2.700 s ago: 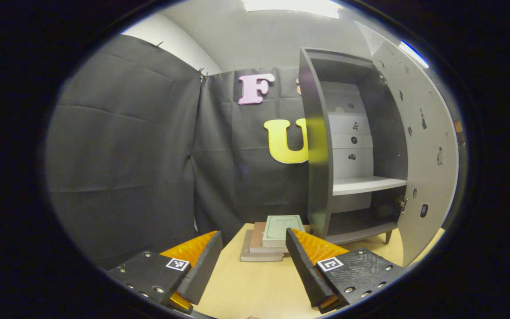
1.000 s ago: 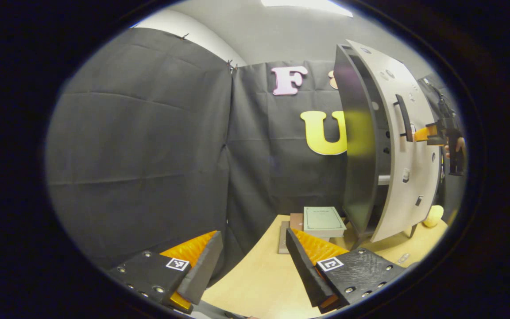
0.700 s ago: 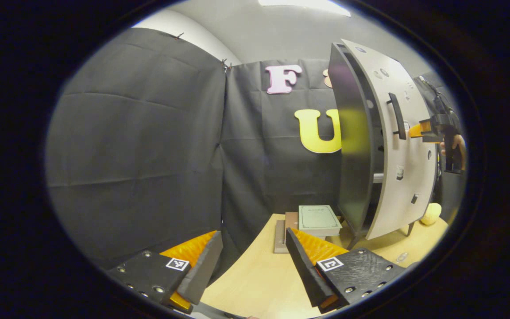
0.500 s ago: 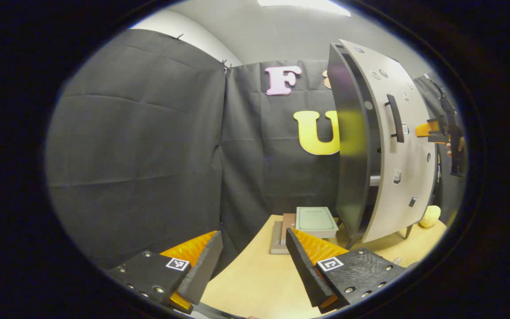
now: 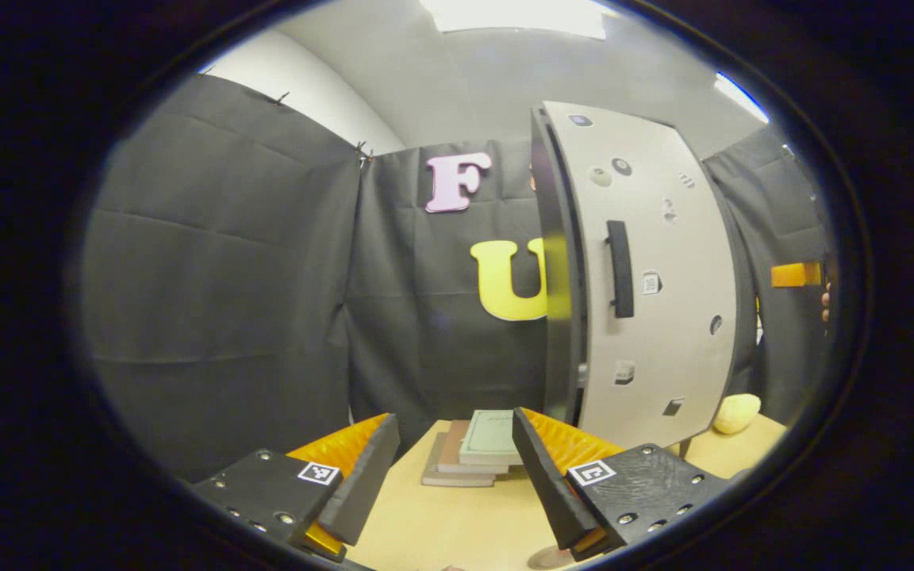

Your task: Open the cabinet door with the right hand, grasp the bottle in the cabinet with the left hand and place it on the coaster, then close the cabinet door with the right hand.

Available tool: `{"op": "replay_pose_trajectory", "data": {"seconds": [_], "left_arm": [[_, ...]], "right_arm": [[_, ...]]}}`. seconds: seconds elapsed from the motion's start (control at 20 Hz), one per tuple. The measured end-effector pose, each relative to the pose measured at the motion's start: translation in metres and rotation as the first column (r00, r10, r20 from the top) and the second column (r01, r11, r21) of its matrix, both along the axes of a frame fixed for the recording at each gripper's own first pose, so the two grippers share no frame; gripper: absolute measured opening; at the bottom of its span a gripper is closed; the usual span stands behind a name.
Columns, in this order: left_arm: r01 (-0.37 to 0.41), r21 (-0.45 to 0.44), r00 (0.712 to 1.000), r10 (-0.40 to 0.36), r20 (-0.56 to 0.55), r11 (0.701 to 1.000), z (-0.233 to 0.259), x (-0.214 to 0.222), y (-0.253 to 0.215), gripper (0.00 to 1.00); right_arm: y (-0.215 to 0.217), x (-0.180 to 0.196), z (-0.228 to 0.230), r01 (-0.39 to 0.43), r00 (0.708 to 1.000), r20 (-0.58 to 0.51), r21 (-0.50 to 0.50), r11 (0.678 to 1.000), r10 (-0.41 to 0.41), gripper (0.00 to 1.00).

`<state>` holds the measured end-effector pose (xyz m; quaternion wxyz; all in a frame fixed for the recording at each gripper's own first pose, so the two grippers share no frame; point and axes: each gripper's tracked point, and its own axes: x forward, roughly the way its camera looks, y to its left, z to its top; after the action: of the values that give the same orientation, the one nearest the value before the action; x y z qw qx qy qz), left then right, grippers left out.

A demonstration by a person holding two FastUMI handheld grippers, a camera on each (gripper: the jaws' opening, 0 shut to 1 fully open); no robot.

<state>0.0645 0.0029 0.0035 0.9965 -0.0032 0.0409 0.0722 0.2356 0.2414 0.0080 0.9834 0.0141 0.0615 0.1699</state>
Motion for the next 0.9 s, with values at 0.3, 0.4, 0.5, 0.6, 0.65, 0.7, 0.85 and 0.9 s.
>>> {"op": "replay_pose_trajectory", "data": {"seconds": [0.3,0.4,0.5,0.6,0.65,0.7,0.85,0.9], "left_arm": [[0.047,0.021,0.998,-0.048,0.028,0.999,0.029,-0.017,-0.078,0.87],[0.042,0.044,0.998,-0.044,0.033,0.998,0.037,-0.028,-0.096,0.87],[0.051,0.046,0.998,-0.053,0.046,0.998,0.047,-0.038,-0.113,0.86],[0.074,0.042,0.996,-0.075,0.041,0.996,0.051,-0.047,-0.127,0.89],[0.08,0.044,0.996,-0.082,0.041,0.996,0.054,-0.05,-0.13,0.89],[0.085,0.047,0.995,-0.088,0.046,0.995,0.058,-0.054,-0.131,0.87],[0.105,0.049,0.992,-0.108,0.067,0.993,0.066,-0.065,-0.135,0.87],[0.112,0.048,0.991,-0.115,0.062,0.993,0.065,-0.068,-0.133,0.87]], "right_arm": [[-0.08,-0.027,-0.009,0.031,0.999,0.024,-0.047,0.998,-0.029,0.98],[-0.098,-0.038,-0.017,0.023,1.0,0.018,-0.048,0.999,-0.022,0.98],[-0.116,-0.049,-0.026,0.025,1.0,0.013,-0.053,0.998,-0.025,0.98],[-0.13,-0.06,-0.033,0.036,0.999,-0.004,-0.047,0.998,-0.036,0.98],[-0.133,-0.067,-0.034,0.034,0.999,-0.013,-0.028,0.999,-0.034,0.98],[-0.135,-0.074,-0.035,0.03,0.999,-0.017,-0.008,1.0,-0.03,0.93],[-0.144,-0.091,-0.031,0.044,0.999,0.004,0.004,0.999,-0.044,0.93],[-0.146,-0.094,-0.029,0.055,0.998,0.015,0.0,0.998,-0.055,0.98]]}}
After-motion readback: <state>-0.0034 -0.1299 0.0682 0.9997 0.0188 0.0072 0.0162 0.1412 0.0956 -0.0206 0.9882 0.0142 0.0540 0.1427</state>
